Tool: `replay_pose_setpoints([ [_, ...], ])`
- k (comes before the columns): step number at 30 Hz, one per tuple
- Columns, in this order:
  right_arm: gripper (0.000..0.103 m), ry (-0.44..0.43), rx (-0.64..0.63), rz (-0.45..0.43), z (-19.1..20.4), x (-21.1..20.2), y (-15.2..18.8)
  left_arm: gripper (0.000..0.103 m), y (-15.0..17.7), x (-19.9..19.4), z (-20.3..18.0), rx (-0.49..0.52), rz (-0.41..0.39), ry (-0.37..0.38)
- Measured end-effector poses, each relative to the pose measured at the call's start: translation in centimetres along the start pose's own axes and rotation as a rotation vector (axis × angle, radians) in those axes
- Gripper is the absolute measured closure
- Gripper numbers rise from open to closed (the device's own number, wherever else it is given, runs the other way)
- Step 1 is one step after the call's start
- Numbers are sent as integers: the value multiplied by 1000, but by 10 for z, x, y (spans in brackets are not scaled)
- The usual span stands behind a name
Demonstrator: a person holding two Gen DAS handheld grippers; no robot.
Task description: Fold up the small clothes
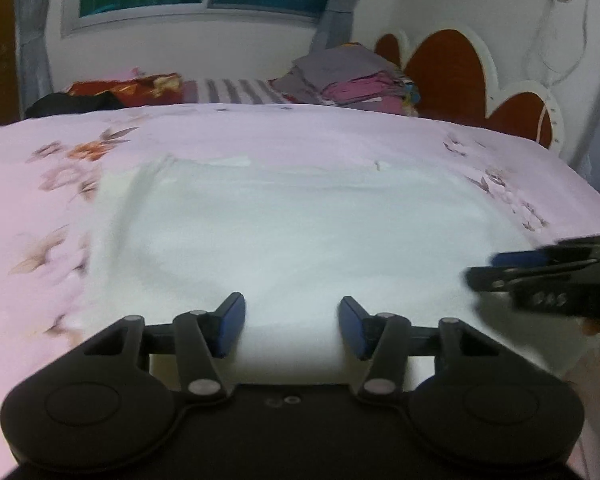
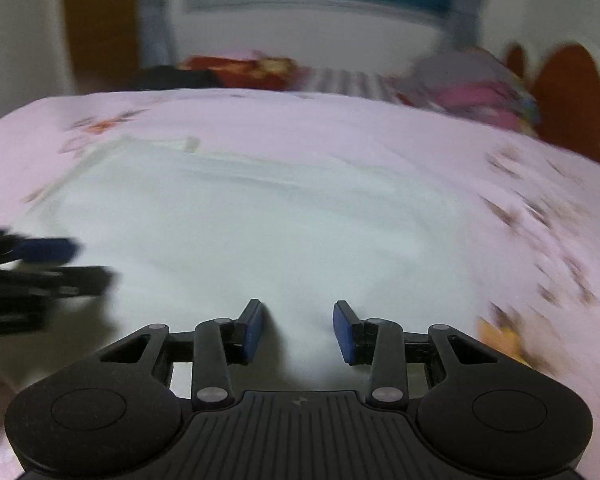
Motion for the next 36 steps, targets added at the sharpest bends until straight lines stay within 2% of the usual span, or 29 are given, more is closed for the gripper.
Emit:
replay_pose_setpoints([
  [1,66,10,24,2,-4,-10,0,52,1,-10,0,-4,-11,6],
  [3,66,-67,32,-45,-1,-32,5,51,6,-25,-5,-3,-29,32],
  [5,66,-117,-7,-54,14,-51,16,51,14,-36,-17,18,-32,38],
  [9,66,-212,-14,-17,46,-60,37,53,30,-43,-38,-10,-12,60],
  [10,75,-223,-13,-7,51,-60,42,53,34,-43,-40,-10,-8,51],
  [11,79,-225,-4,8,55,-59,46,53,37,-43,-40,-17,-1,47],
  [14,81,-249,18,34,62,-57,54,51,47,-42,-34,-33,23,27],
  [18,81,-227,-21,49,64,-60,56,51,55,-53,-15,-32,19,-26],
  [23,81,-93,57,44,8,-69,70,52,62,-67,21,-94,10,-78],
  [27,81,-8,147,70,-43,-71,78,52,65,-72,34,-126,6,-81],
  [29,81,-3,155,62,-49,-76,74,51,60,-76,31,-127,-6,-92],
  [31,81,-1,153,10,-48,-88,64,50,57,-76,26,-118,-17,-99],
  [33,81,-7,164,-14,-48,-92,58,50,58,-69,28,-135,8,-107],
  [36,81,21,165,57,-49,-75,64,50,63,-67,30,-131,16,-107],
])
Point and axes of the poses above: each gripper's, at about its wrist camera, not at the fingertips, and x roughly the way its jaws point, z to its left, y to its underside, the point moved 4 cm from there along x, roughly the way its jaws point, and after that the axes turned 1 degree about y, right-handed, at the moved point
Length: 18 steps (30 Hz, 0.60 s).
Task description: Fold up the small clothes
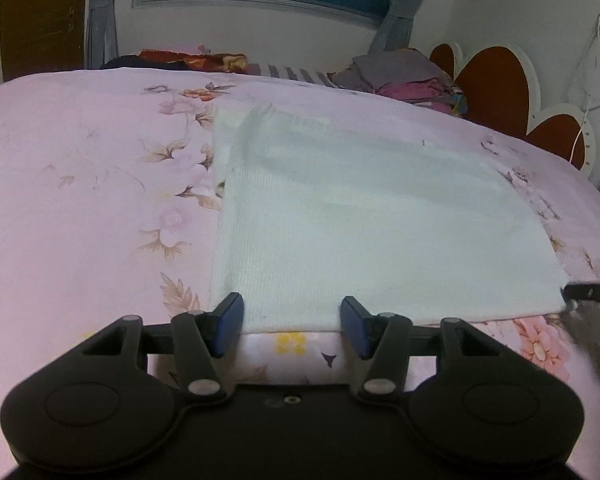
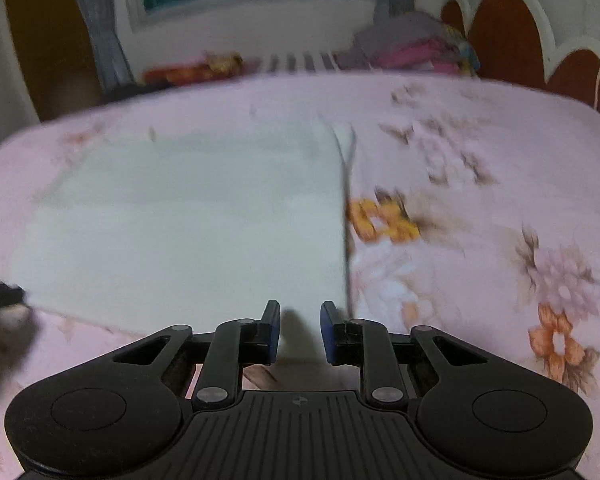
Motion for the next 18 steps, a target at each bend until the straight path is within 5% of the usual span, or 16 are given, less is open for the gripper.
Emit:
replay_pose_setpoints([
  [13,80,10,83,19,-2,0,12,50,-3,-3,0,1,25,-4],
  [17,81,-49,106,-76,0,-31,10,26,-4,-41,2,-73,-107,-29],
  [18,81,-57,105,-85,0,-36,11,27,-1,-48,3,-100,-117,-16],
])
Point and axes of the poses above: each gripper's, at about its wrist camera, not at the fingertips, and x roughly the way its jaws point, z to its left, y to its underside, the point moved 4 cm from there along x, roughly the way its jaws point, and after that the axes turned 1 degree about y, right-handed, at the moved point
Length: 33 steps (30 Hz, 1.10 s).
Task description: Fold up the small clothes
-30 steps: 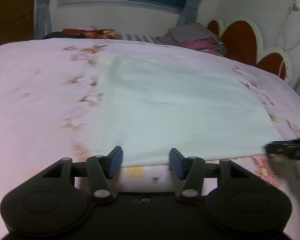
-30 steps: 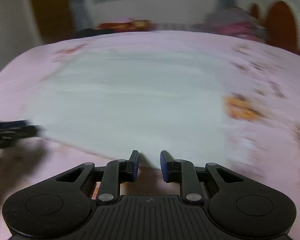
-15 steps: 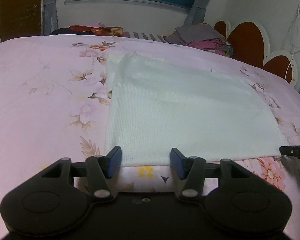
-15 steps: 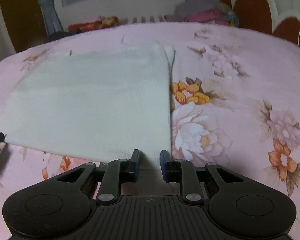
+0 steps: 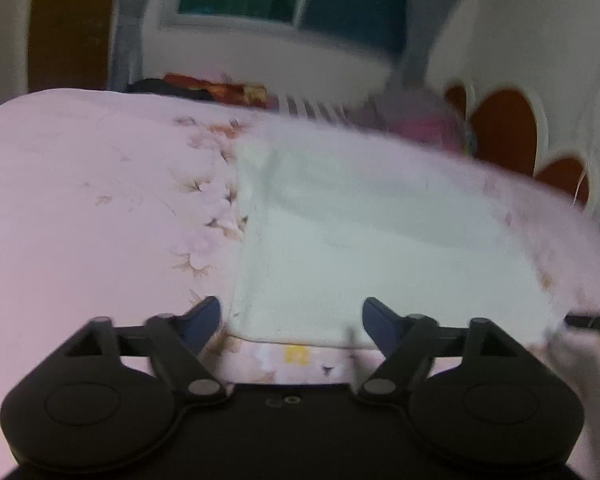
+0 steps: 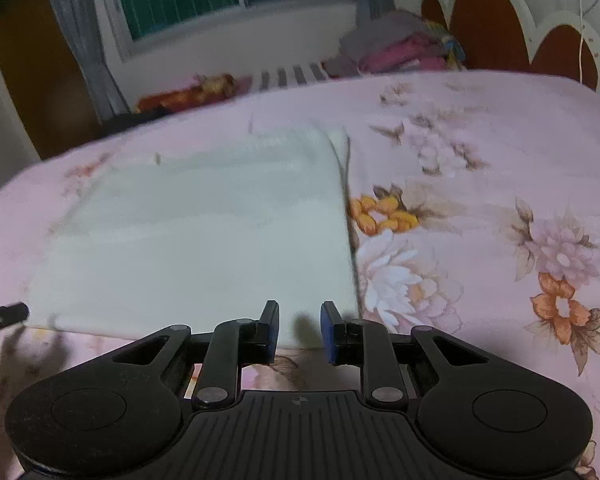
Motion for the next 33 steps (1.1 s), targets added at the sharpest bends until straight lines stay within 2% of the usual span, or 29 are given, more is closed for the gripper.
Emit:
replay_pose_setpoints([
  [5,81,-29,2,-16,5,-18,3,33,19,-15,4,-79,14,17],
  [7,81,-27,-11,-20,6,-23,7,37,25,-14,10,-124,43,33],
  [8,81,-28,-13,-20,6,-24,9,40,27,-13,14,-160,55,46],
  [12,80,-55,-4,-32,8,-28,13,51,34,-2,24,-353,90,173],
  [14,80,-60,-12,-31,12,-27,13,54,38,6,27,-444,86,205],
  [17,81,-76,-29,-33,21,-26,9,54,44,17,31,-598,71,220],
  [21,81,-90,-28,-44,23,-20,-1,54,50,24,37,-745,14,223],
  [25,81,-102,-21,-52,25,-11,-13,54,45,34,43,-817,-44,196],
  [27,81,-110,-23,-55,26,-4,-19,56,41,41,43,-823,-68,169],
  [32,81,-144,-22,-54,33,18,-34,55,34,54,43,-840,-121,156],
  [33,86,-147,-24,-54,35,24,-38,56,32,57,43,-843,-131,155],
])
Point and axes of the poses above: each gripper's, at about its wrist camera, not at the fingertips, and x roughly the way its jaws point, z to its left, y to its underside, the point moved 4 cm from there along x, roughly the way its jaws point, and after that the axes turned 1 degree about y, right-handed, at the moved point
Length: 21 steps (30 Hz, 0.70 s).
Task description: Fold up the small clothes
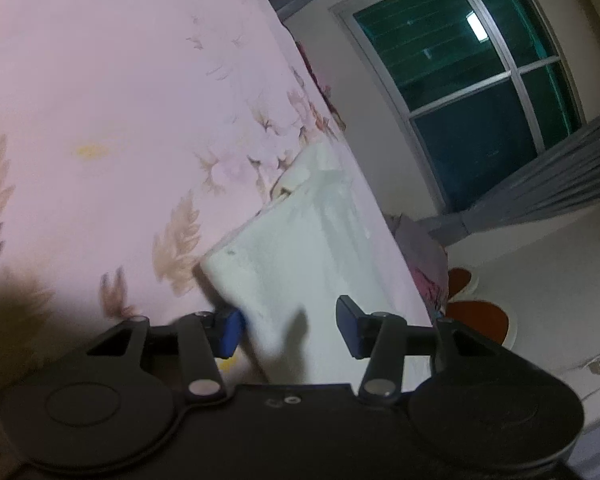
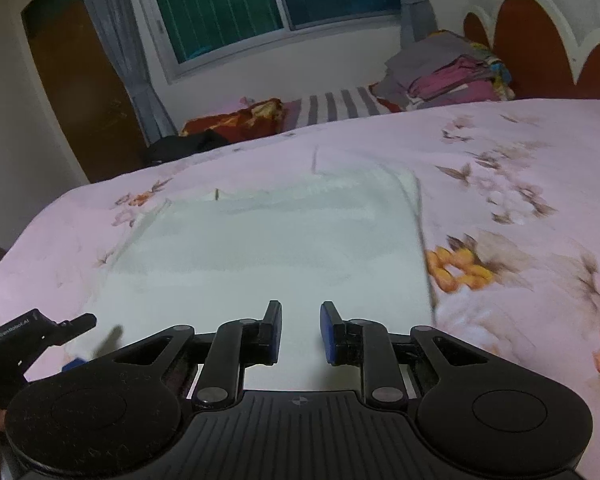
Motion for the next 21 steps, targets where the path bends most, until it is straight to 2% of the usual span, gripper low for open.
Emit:
replay_pose_setpoints([
  [1,94,-5,1,5,1,7,-3,57,-1,2,0,-4,-11,0],
  [7,95,-27,3,46,17,54,-19,63,-5,16,-5,-2,-55,-8],
  [10,95,-50,-2,63,29,76,-25,78,-7,23,-4,-17,-58,-21],
  [11,95,-56,-5,68,33,83,-26,89,-8,27,-2,-28,-62,-30],
  [12,95,-62,-8,72,37,89,-27,92,-10,29,2,-36,-65,-45],
  [16,95,-78,-31,87,51,110,-25,93,-10,30,2,-17,-67,-29],
  [19,95,-42,-55,133,52,130,-18,91,-12,31,2,-13,-68,-21],
  [21,95,-45,-54,135,53,132,-18,91,-12,33,0,14,-72,-29],
])
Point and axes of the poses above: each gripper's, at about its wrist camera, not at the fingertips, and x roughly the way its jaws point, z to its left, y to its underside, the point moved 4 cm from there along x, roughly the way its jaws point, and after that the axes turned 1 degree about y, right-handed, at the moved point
